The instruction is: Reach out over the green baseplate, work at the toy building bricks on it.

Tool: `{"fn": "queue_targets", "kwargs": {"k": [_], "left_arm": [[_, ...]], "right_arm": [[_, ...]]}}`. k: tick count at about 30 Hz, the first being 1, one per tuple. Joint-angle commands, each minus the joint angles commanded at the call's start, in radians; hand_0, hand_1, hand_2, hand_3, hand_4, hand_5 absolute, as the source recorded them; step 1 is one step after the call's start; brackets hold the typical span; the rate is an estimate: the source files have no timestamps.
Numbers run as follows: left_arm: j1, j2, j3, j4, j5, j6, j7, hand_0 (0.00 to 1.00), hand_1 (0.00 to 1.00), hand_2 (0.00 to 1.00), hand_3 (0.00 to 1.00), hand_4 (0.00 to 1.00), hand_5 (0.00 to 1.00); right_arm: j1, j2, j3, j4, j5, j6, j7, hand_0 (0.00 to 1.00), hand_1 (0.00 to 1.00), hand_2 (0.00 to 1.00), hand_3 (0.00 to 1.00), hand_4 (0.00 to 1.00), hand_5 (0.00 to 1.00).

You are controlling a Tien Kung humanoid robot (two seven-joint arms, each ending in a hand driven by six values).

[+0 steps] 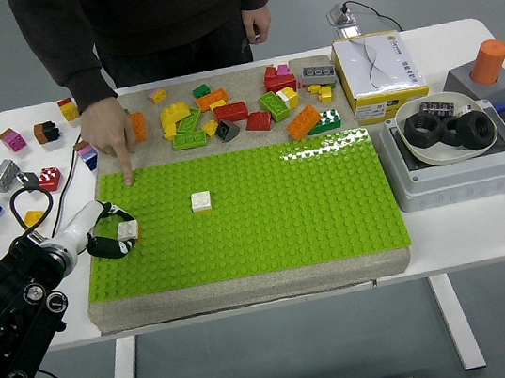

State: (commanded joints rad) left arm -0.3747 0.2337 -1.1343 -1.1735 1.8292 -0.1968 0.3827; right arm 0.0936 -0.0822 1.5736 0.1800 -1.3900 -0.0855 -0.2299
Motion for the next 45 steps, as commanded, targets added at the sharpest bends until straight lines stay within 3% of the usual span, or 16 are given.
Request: {"fn": "queue_targets", "kwargs": {"k": [45], "left_arm": [[-0.013,0.01,-0.002,-0.02,0.004,0.023,-0.033,0.99,0.873,0.806,0.429,0.831,0.002]], "right_arm": [[-0.001,-0.002,0.0,0.0,0.019,-0.005,0.009,0.553,0.573,0.614,0.634,0.623,0.781]]}}
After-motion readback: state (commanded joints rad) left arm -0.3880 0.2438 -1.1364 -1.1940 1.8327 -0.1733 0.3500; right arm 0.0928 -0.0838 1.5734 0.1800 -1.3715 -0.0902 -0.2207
